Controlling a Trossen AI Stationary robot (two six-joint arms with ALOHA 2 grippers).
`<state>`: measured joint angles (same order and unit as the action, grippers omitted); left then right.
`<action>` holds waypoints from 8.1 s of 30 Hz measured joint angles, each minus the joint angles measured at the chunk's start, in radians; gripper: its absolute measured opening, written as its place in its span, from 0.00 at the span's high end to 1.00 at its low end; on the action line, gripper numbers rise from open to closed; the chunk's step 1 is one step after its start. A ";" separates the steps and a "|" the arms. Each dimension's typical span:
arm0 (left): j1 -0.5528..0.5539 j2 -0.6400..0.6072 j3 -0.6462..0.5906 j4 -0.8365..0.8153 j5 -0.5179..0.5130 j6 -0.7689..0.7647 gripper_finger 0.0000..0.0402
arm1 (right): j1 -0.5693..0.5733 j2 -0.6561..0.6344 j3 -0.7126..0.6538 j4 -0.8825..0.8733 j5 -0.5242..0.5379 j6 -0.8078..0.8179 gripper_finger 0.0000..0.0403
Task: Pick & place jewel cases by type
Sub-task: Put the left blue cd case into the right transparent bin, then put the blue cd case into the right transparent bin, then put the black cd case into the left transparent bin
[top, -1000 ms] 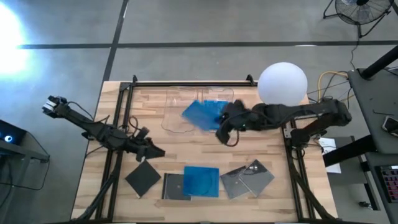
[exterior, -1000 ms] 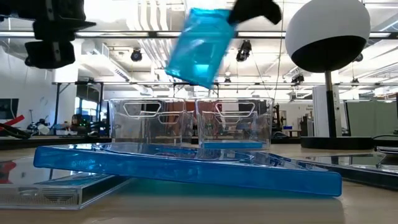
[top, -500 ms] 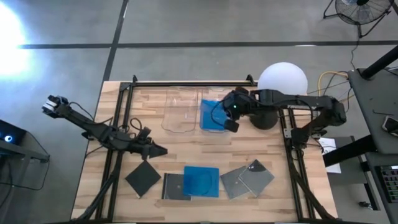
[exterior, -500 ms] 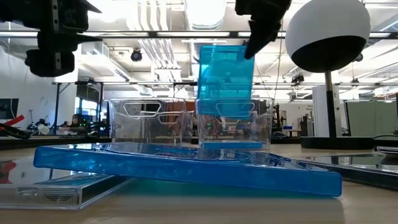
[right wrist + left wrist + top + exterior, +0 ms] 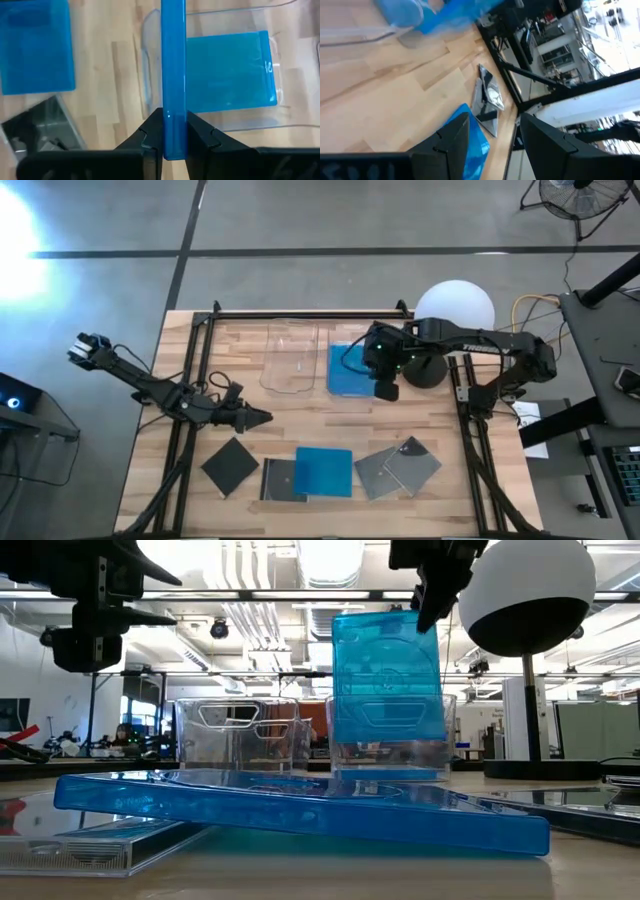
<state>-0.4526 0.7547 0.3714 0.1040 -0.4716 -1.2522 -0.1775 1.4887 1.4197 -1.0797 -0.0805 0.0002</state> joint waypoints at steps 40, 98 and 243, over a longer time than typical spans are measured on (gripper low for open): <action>0.001 0.001 0.000 -0.010 -0.047 -0.016 0.60 | 0.047 0.093 -0.046 0.299 0.522 0.048 0.44; 0.046 0.634 0.115 0.065 0.456 0.184 0.60 | 0.620 0.529 -0.189 0.882 -0.070 1.679 0.44; -0.152 0.563 0.160 -0.236 0.332 -0.313 0.60 | 0.543 0.573 -0.052 0.830 0.156 1.446 0.42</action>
<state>-0.6050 1.3175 0.5316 -0.1320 -0.1397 -1.5656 0.3655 2.0617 1.3678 -0.2493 0.0757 1.4463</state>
